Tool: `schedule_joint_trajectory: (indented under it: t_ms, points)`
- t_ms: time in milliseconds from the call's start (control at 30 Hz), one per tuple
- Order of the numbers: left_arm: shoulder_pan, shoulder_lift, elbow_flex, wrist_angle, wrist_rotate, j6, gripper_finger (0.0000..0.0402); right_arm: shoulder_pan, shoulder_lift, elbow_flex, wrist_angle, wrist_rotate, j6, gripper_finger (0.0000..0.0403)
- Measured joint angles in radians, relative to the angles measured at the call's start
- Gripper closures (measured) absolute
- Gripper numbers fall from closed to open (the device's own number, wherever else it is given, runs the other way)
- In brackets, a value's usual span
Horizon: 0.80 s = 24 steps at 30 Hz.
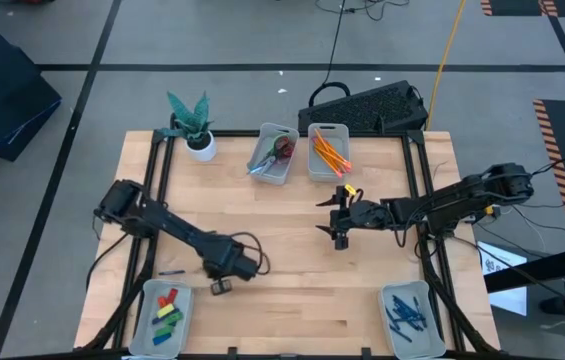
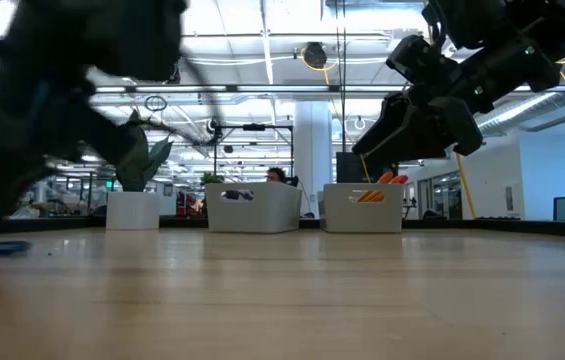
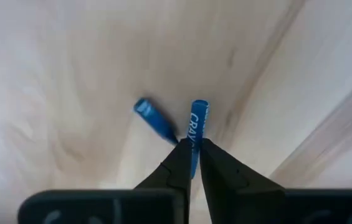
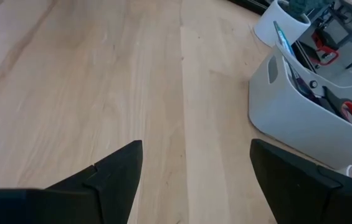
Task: Sort crayons/erasers/pens/pencils in bins
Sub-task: Put the blue crayon into the bottom right bin
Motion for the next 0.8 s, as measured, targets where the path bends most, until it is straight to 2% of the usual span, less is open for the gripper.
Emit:
schedule_joint_trajectory:
  t_ms: [100, 233, 333, 433, 567, 733, 800]
  points:
    - [0.023, -0.023, 0.044, 0.034, -0.051, 0.006, 0.0372, 0.002, -0.009, 0.0, -0.004, 0.0, 0.0, 0.0112]
    - [0.05, -0.028, 0.102, 0.186, -0.114, 0.061, 0.0387, 0.011, -0.021, 0.0, -0.047, -0.027, -0.001, 0.0112]
    - [0.062, -0.031, 0.111, 0.217, -0.112, 0.076, 0.0398, 0.038, -0.02, 0.0, -0.094, -0.027, 0.007, 0.0112]
    - [0.06, -0.03, 0.111, 0.215, -0.117, 0.073, 0.0392, 0.069, -0.02, 0.0, -0.105, -0.026, 0.02, 0.0112]
    - [0.06, -0.024, 0.111, 0.252, -0.2, 0.085, 0.0361, 0.092, -0.02, 0.0, -0.095, -0.026, 0.056, 0.0112]
    - [0.074, -0.016, 0.104, 0.447, -0.355, 0.205, 0.029, 0.111, -0.02, 0.0, -0.098, -0.026, 0.082, 0.0112]
    - [0.071, -0.011, 0.094, 0.513, -0.376, 0.248, 0.0263, 0.122, -0.02, 0.0, -0.103, -0.026, 0.091, 0.0112]
